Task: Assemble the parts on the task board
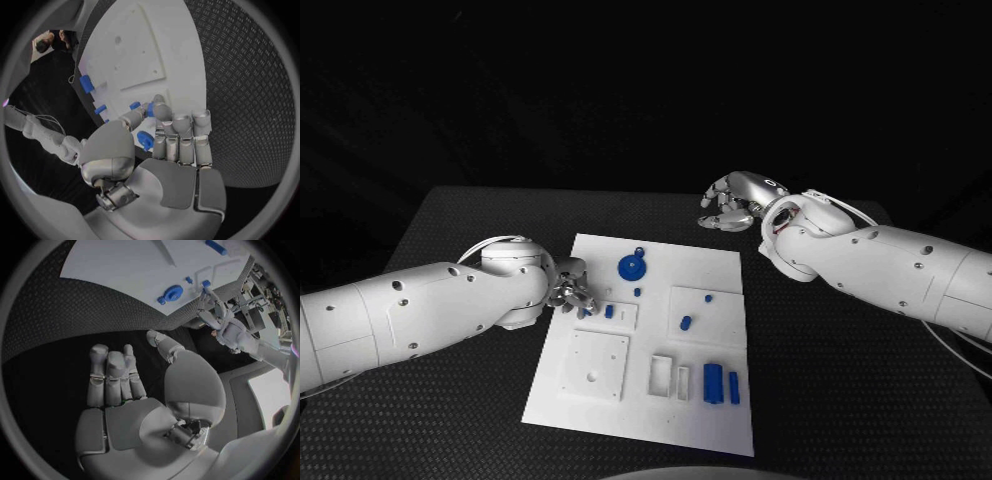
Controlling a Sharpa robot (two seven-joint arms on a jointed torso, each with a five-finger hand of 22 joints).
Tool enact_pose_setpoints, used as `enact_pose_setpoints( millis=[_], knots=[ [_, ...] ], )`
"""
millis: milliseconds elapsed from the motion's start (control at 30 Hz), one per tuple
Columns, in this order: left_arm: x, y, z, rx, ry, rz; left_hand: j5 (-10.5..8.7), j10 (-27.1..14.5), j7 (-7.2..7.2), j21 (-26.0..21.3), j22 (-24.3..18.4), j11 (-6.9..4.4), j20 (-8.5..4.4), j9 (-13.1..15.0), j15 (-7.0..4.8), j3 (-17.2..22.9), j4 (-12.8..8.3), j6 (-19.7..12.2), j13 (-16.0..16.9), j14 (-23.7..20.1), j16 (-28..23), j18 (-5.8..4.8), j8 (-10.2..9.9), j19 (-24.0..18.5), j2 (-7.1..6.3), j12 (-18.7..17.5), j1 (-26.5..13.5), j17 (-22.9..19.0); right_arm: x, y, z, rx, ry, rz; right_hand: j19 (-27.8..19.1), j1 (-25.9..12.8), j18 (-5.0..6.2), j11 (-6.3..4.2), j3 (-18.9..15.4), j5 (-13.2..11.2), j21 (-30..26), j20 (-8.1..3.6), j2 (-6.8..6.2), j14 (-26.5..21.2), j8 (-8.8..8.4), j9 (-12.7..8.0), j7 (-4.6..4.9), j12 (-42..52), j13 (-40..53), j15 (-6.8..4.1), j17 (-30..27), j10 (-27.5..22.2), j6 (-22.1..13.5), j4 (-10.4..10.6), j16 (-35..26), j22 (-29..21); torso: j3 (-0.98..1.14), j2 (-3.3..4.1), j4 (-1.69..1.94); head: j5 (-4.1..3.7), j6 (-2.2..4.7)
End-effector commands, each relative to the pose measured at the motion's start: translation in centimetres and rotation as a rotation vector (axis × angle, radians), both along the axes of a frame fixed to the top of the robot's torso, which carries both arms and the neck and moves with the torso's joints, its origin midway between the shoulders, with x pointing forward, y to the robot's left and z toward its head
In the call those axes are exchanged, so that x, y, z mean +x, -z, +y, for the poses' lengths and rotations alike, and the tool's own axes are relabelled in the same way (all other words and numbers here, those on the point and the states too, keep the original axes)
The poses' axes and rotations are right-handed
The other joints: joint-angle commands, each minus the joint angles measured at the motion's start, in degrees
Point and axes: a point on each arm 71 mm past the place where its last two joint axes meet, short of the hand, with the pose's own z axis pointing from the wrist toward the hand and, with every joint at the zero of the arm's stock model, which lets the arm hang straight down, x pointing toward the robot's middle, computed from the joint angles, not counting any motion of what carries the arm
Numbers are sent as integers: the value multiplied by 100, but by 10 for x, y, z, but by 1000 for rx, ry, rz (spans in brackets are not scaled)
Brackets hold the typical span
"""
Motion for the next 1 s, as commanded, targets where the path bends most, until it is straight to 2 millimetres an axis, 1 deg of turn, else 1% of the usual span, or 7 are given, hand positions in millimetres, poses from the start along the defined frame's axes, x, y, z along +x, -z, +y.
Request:
enact_pose_setpoints(
  millis=[33, 500, 767, 800, 833, 900, 1000],
  knots=[
    [-3, 4, -1, 18, 20, 30, 23, 71, -3, -7, 73, -70, -724, 10, -116, 276, -262, -26, 5, 74, -22, 20, 16, -17, 435, -29, 492, 3, 0, 1, 1, -10, -8, 3, 24, -58, 251, 10, -23, 24, -27, -16, -2, 22, -20, -6, 46, 17, -10, 32, -8, -20, 5, 14, -21, 7, 3, 1, -4, -1, -1],
    [-3, 4, 0, 19, 19, 27, 23, 70, -4, -8, 73, -70, -723, 12, -115, 275, -262, -26, 5, 74, -22, 19, 18, -18, 434, -29, 496, 4, 0, 0, 2, -10, -10, 3, 24, -59, 251, 10, -23, 25, -27, -16, -1, 22, -19, -6, 46, 18, -10, 32, -8, -20, 5, 15, -21, 7, 1, 1, 1, 0, 2],
    [-5, 7, -2, 56, 53, 42, 14, 68, -4, -8, 73, -70, -723, 13, -114, 272, -260, -28, 6, 72, -23, 18, 18, -19, 433, -29, 498, 4, -1, 1, 1, -11, -9, 4, 25, -60, 251, 10, -23, 25, -27, -16, -1, 22, -19, -6, 46, 18, -11, 32, -7, -20, 5, 16, -21, 7, 1, 0, -1, -1, -16],
    [-6, 8, -3, 67, 64, 47, 6, 67, -4, -8, 74, -70, -723, 14, -114, 271, -261, -31, 6, 72, -23, 18, 18, -20, 428, -30, 503, 4, -1, 0, 1, -10, -9, 3, 25, -60, 251, 10, -23, 25, -27, -16, 0, 22, -19, -6, 46, 18, -11, 32, -7, -20, 5, 16, -21, 7, 1, 0, -1, -1, -16],
    [-5, 9, -3, 73, 70, 48, -73, 61, -3, -7, 76, -70, -722, 18, -112, 268, -258, -38, 8, 68, -23, 17, 19, -23, 429, -29, 520, 5, -1, 0, 1, -10, -9, 3, 25, -60, 251, 10, -23, 25, -27, -16, 0, 22, -19, -6, 46, 18, -11, 32, -7, -20, 5, 16, -21, 7, -1, 0, 2, -3, -15],
    [-4, 9, -4, 79, 70, 51, -130, 52, 0, -8, 77, -66, -718, 24, -108, 254, -242, -49, 12, 61, -25, 13, 20, -29, 420, -28, 530, 6, -1, 1, 2, -10, -10, 4, 25, -61, 251, 10, -23, 26, -28, -16, 0, 22, -19, -6, 46, 18, -12, 32, -7, -20, 5, 17, -22, 7, -1, 0, 3, -3, -12],
    [-2, 10, -4, 87, 68, 55, -145, 41, 5, -8, 78, -62, -715, 29, -105, 241, -216, -63, 15, 53, -28, 10, 18, -33, 417, -28, 531, 6, -1, 1, 2, -10, -12, 4, 25, -61, 251, 10, -24, 26, -28, -16, -1, 22, -19, -6, 46, 18, -12, 32, -7, -21, 5, 17, -22, 7, 2, 1, -3, 5, -1]
  ],
)
